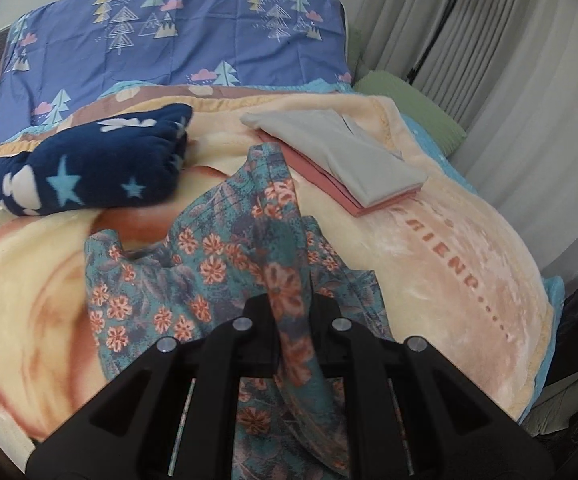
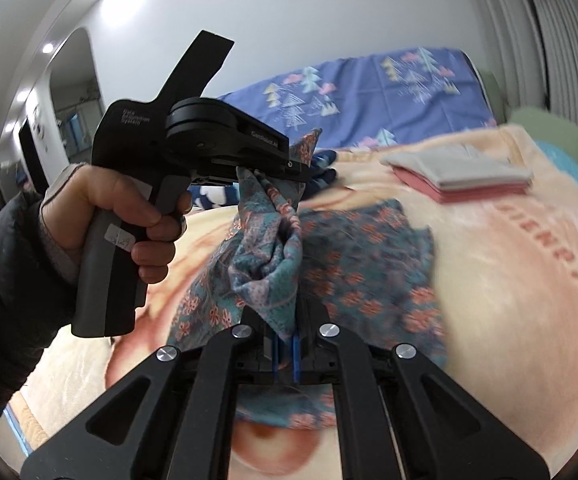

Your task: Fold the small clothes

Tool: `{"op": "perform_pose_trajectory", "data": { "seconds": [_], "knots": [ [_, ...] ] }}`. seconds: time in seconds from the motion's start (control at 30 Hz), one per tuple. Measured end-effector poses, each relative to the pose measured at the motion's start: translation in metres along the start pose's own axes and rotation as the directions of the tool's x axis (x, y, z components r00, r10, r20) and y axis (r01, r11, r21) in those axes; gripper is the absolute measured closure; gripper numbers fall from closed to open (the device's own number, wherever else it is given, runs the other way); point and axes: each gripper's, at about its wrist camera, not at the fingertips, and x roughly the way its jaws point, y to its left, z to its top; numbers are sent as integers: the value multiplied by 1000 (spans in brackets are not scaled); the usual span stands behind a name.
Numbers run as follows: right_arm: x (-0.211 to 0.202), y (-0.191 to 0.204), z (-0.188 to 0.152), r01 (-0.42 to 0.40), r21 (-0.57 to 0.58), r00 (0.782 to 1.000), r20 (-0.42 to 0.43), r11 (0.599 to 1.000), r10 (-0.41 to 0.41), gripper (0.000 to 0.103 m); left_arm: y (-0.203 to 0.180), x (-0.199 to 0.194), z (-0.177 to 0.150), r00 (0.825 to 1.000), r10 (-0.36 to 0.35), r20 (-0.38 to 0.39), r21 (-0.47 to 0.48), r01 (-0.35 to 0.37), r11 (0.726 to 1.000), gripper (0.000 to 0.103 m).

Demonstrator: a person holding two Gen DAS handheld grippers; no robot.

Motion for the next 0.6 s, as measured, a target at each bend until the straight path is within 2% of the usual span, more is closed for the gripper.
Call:
{"op": "perform_pose_trajectory", "data": {
  "seconds": [0.23,0.6],
  "knots": [
    [1,-38,-8,-3,100,1000,-30,995,6,99,-33,41,1,997,49,-67,63,-44,997,94],
    [6,-58,-12,-7,171,999,-45,985,15,99,-48,76,-2,990,76,-120,95,-65,993,94]
  ]
}}
